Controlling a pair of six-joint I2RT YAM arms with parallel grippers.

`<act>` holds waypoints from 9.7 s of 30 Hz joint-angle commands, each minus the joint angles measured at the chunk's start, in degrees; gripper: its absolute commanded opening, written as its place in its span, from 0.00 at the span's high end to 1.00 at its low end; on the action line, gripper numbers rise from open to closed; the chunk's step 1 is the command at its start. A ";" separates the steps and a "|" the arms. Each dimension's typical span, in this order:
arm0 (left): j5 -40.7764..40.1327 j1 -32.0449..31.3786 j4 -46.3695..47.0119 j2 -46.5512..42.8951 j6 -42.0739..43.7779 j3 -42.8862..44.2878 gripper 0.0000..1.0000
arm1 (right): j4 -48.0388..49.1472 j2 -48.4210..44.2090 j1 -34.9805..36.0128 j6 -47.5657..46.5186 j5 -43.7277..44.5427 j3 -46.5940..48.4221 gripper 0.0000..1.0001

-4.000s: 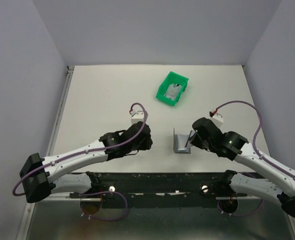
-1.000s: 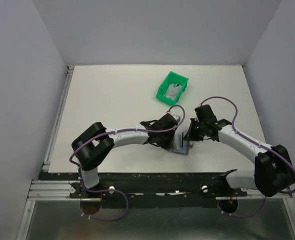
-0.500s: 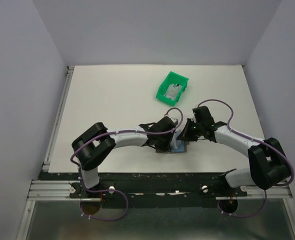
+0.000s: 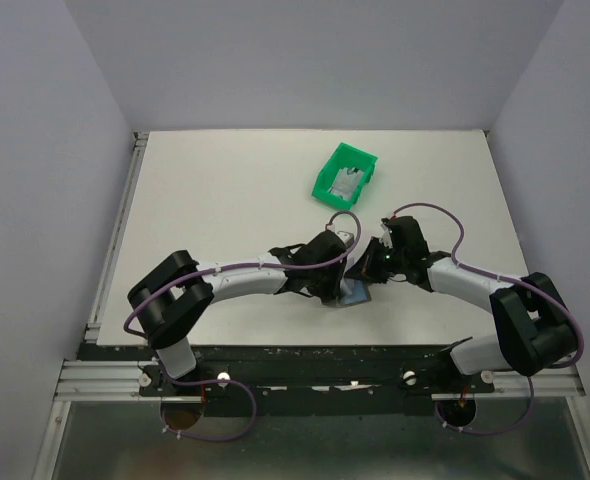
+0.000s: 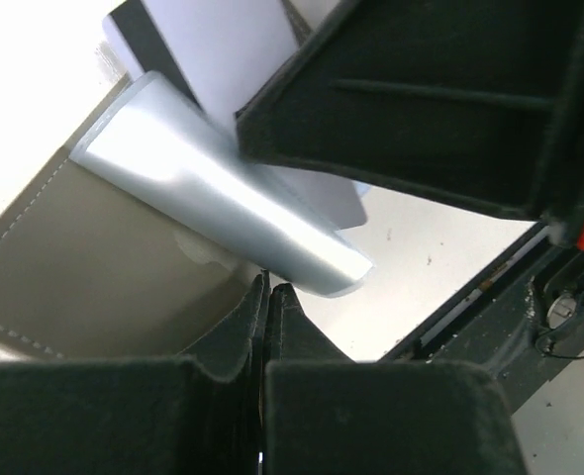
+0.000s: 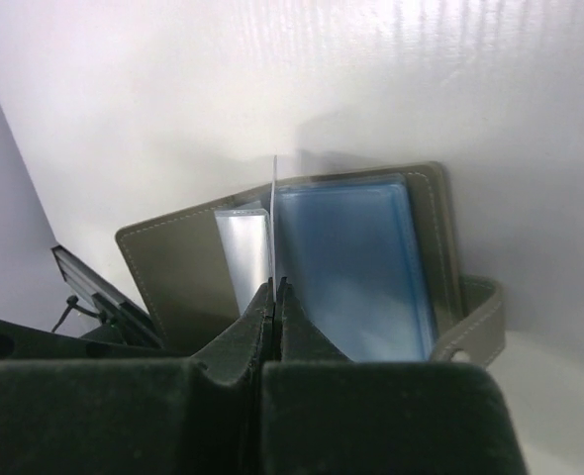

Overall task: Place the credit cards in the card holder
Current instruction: Turn over the card holder at the center of the board, then insert the credit card into the card holder.

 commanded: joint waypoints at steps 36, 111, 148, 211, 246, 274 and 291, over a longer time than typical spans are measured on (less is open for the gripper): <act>-3.86 1.31 0.23 -4.29 -1.04 -4.14 1.00 | 8.73 10.52 0.69 -0.49 -12.22 2.10 1.00; -4.92 1.49 0.94 1.34 -1.57 -2.64 1.00 | -19.03 -5.29 0.60 -14.55 10.10 6.22 0.99; -4.74 1.49 0.85 1.61 -1.48 -2.64 1.00 | -11.32 -0.20 0.69 -13.76 2.99 3.77 0.99; -6.85 1.58 4.54 1.70 -2.89 -8.53 1.00 | -14.30 -0.20 0.51 -9.98 8.35 1.75 1.00; -14.77 4.57 -3.56 -20.46 2.20 -4.94 1.00 | -14.39 0.15 0.60 -10.59 8.79 1.84 0.99; -15.99 1.75 -4.87 -6.84 2.74 -6.51 1.00 | -16.93 -1.52 0.69 -11.12 9.23 3.15 1.00; -15.29 1.75 -4.25 -5.07 2.83 -5.10 1.00 | -17.03 -7.94 0.86 -13.32 -1.75 10.97 0.99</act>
